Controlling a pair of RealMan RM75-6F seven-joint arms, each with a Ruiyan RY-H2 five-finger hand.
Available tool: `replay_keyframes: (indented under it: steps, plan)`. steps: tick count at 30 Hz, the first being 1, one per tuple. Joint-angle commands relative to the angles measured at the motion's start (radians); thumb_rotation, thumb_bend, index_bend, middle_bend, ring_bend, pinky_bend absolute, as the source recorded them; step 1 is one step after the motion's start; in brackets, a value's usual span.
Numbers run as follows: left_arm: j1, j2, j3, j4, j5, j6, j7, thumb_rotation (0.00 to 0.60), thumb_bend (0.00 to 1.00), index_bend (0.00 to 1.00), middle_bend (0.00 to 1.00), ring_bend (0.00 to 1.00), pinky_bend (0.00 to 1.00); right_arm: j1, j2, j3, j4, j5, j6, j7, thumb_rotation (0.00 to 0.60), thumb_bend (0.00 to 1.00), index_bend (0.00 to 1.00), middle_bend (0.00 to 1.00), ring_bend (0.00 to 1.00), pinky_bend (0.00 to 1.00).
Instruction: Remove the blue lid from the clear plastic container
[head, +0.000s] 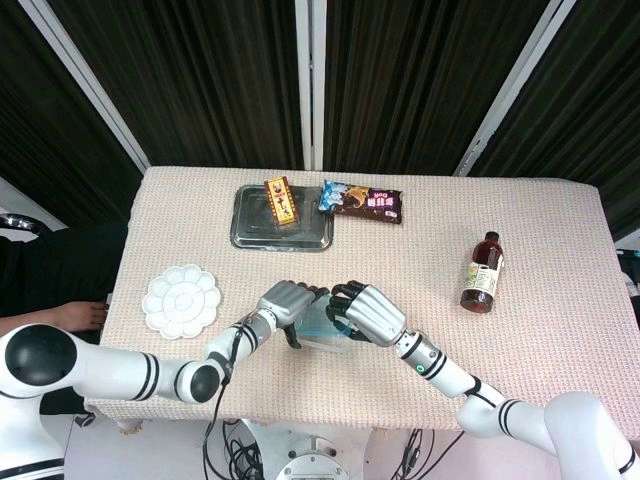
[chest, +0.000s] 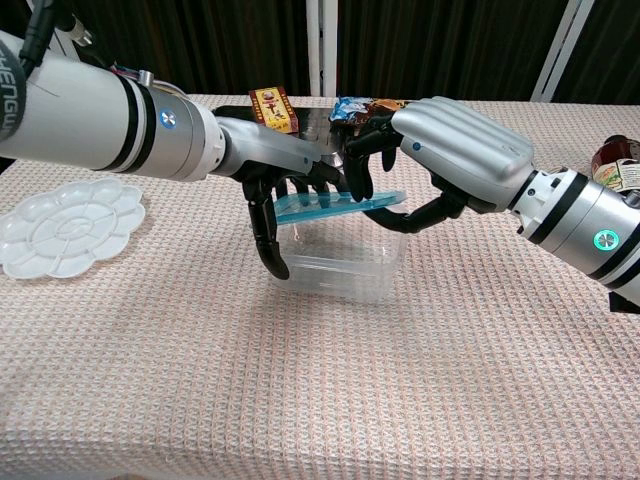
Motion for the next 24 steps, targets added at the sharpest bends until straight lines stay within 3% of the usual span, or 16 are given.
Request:
replay_keyframes:
  steps: [1, 8, 14, 24]
  plan:
    - [-0.002, 0.002, 0.004, -0.001, 0.004, 0.001, -0.006, 0.6, 0.0, 0.04, 0.13, 0.07, 0.15, 0.007, 0.007, -0.002, -0.006, 0.003, -0.013, 0.002, 0.6, 0.42, 0.57, 0.53, 0.34, 0.45]
    - [-0.001, 0.009, 0.013, -0.013, 0.017, 0.022, -0.025, 0.6, 0.0, 0.0, 0.0, 0.0, 0.07, 0.016, 0.006, -0.001, -0.015, 0.004, -0.017, 0.006, 0.6, 0.43, 0.64, 0.53, 0.34, 0.45]
    - [0.006, 0.017, 0.026, -0.025, 0.027, 0.06, -0.024, 0.6, 0.0, 0.0, 0.0, 0.0, 0.02, 0.005, 0.002, 0.003, -0.006, 0.002, 0.021, 0.0, 0.6, 0.45, 0.78, 0.53, 0.34, 0.45]
    - [0.02, 0.033, 0.054, -0.027, 0.026, 0.085, -0.011, 0.6, 0.0, 0.0, 0.0, 0.0, 0.02, -0.02, 0.036, 0.033, 0.001, 0.005, 0.11, -0.045, 0.6, 0.47, 0.87, 0.53, 0.36, 0.45]
